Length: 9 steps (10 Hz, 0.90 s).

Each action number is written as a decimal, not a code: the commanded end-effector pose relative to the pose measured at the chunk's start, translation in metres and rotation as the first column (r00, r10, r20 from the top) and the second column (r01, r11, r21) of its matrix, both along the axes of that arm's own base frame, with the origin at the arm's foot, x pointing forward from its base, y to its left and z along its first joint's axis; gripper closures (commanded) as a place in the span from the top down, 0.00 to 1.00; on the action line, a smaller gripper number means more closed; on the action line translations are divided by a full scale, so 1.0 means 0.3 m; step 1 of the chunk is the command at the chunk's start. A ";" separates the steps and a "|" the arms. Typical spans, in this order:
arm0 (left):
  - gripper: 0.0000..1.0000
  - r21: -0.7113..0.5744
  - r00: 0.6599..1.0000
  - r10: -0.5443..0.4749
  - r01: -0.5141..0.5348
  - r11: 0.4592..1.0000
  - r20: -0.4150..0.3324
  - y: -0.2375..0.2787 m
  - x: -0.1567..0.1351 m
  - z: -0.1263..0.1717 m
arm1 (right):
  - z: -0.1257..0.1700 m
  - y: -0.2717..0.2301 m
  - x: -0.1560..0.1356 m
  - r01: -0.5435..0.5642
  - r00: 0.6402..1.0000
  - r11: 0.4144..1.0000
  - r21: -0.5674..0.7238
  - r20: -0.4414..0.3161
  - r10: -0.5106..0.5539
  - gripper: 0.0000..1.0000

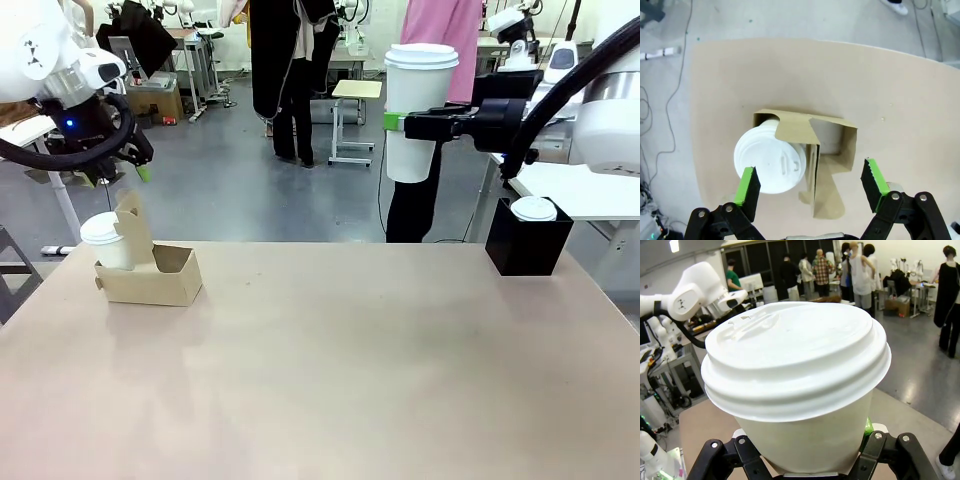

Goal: Pour a drink into a cup and package it in a carrier.
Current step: Position the Cup Carrier in the center of the table.

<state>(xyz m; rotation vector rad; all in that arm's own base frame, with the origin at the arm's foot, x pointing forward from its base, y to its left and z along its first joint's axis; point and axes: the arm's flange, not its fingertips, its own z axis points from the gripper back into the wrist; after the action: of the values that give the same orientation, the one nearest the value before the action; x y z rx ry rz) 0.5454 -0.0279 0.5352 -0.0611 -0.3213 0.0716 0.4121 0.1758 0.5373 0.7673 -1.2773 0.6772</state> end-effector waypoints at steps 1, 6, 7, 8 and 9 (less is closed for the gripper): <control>1.00 -0.032 0.999 -0.024 0.022 0.999 -0.046 0.003 0.017 0.000 | 0.010 0.012 0.007 0.002 1.000 1.000 0.020 0.001 -0.002 0.80; 1.00 -0.001 0.993 -0.036 0.036 0.999 -0.110 -0.019 0.034 -0.091 | 0.010 0.012 0.007 0.002 1.000 1.000 0.020 0.001 -0.002 0.80; 0.42 0.002 0.994 -0.029 0.029 1.000 -0.107 -0.021 0.032 -0.096 | 0.010 0.012 0.007 0.002 1.000 1.000 0.020 0.001 -0.002 0.80; 0.42 0.006 0.995 -0.029 0.029 1.000 -0.098 -0.022 0.028 -0.094 | 0.010 0.012 0.007 0.002 1.000 1.000 0.020 0.001 -0.002 0.80; 0.00 0.011 0.995 -0.029 0.031 0.999 -0.097 -0.023 0.026 -0.092 | 0.010 0.012 0.007 0.002 1.000 1.000 0.020 0.001 -0.002 0.80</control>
<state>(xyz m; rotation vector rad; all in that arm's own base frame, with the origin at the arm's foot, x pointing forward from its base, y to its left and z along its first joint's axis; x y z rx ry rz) 0.5541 -0.0357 0.5028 -0.0638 -0.2142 0.0580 0.4121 0.1756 0.5373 0.7672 -1.2774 0.6771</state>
